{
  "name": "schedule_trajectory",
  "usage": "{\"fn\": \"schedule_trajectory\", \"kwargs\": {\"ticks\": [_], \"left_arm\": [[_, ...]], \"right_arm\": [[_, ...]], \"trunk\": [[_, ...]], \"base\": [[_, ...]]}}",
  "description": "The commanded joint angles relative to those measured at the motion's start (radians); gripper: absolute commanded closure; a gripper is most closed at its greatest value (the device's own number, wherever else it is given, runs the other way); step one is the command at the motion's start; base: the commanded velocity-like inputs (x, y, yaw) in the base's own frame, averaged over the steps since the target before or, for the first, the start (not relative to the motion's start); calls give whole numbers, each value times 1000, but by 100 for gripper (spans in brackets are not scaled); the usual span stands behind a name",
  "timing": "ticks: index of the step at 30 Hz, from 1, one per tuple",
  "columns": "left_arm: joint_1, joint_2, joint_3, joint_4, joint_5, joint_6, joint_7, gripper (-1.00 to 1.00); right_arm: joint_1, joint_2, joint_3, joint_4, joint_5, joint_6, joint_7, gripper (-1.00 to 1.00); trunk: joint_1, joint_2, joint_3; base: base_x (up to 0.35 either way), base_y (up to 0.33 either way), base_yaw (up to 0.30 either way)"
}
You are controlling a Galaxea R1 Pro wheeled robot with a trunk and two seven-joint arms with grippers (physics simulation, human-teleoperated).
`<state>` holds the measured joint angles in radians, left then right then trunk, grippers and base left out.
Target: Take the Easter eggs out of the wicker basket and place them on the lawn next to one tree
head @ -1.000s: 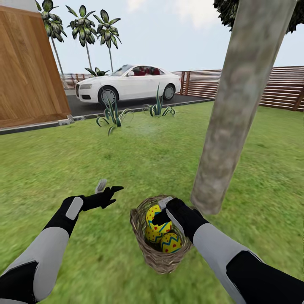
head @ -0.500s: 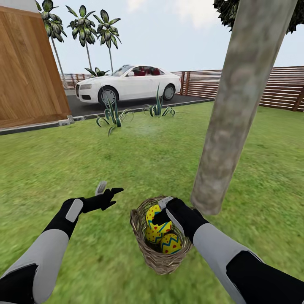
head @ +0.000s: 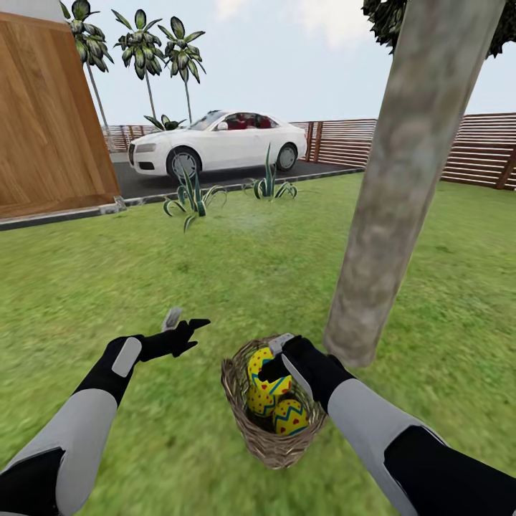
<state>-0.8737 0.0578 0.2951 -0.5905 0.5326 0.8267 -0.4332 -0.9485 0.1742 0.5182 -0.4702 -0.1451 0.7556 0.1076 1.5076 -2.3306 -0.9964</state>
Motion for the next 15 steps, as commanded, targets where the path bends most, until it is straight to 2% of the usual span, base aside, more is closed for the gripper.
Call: {"fn": "schedule_trajectory", "kwargs": {"ticks": [1, 11, 15], "left_arm": [[-1, -1, 4, 0, -3, 6, -2, -100], [-1, -1, 4, 0, -3, 6, 2, -100], [-1, -1, 4, 0, -3, 6, 2, -100]], "right_arm": [[-1, -1, 6, -1, -10, 3, -3, 100], [-1, -1, 6, -1, -10, 4, -3, 100], [-1, 0, 6, -1, -10, 4, -5, 100]], "trunk": [[-4, 7, 2], [-42, 77, 34], [-58, 105, 46]], "base": [[0, 0, 0], [0, 0, 1], [0, 0, 172]]}}
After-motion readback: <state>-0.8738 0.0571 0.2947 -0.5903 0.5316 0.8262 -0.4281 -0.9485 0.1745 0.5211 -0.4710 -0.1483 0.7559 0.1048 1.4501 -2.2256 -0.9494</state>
